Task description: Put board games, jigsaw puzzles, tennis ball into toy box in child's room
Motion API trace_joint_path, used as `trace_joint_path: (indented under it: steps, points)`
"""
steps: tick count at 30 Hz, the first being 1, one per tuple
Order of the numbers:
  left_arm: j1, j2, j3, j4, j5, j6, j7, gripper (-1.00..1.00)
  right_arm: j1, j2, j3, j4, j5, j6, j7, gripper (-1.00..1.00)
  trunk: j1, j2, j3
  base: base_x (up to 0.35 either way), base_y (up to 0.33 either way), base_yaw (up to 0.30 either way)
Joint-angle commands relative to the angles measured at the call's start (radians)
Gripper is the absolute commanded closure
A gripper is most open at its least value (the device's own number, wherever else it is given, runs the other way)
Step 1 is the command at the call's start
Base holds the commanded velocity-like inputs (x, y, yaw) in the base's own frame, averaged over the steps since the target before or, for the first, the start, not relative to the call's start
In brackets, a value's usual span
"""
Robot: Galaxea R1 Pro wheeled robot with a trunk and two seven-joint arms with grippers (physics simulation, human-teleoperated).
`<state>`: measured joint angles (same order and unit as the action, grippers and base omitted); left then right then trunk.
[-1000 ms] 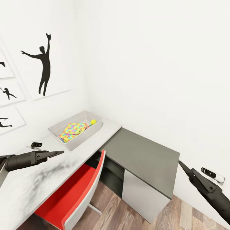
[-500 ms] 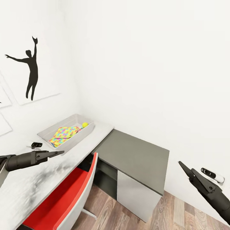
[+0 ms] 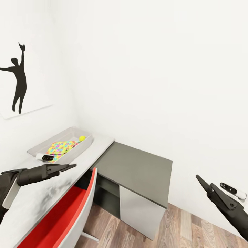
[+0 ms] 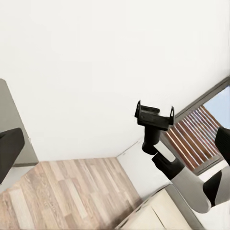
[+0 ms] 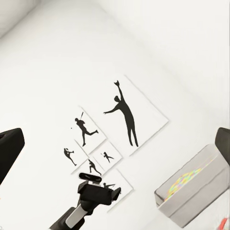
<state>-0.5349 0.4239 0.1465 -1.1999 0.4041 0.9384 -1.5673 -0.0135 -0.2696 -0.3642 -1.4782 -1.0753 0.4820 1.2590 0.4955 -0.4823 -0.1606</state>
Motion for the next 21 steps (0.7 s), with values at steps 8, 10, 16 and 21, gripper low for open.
trace_joint_path:
  steps: [8, 10, 16, 21]
  points:
    - [0.000, -0.002, -0.001, 0.007, -0.001, 0.011, -0.003, -1.00, 0.000, 0.014, 0.018, 0.002, 0.001, 0.008, -0.173, -1.00, 0.001, -0.002, 0.010, 0.000, 0.000, -0.186]
    - [0.001, 0.004, 0.002, 0.007, -0.002, 0.011, -0.003, -1.00, 0.000, 0.035, 0.043, -0.007, 0.003, 0.009, -0.237, -1.00, 0.001, -0.002, 0.013, 0.000, 0.000, -0.186]
    - [0.011, 0.001, -0.001, 0.007, 0.000, 0.011, -0.003, -1.00, 0.000, 0.075, 0.096, -0.033, 0.012, 0.009, -0.328, -1.00, 0.001, -0.002, 0.023, 0.000, 0.000, -0.186]
    - [0.012, 0.004, -0.001, 0.007, -0.001, 0.011, -0.003, -1.00, 0.000, 0.082, 0.114, -0.030, 0.015, 0.005, -0.360, -1.00, 0.001, -0.002, 0.030, 0.000, 0.000, -0.186]
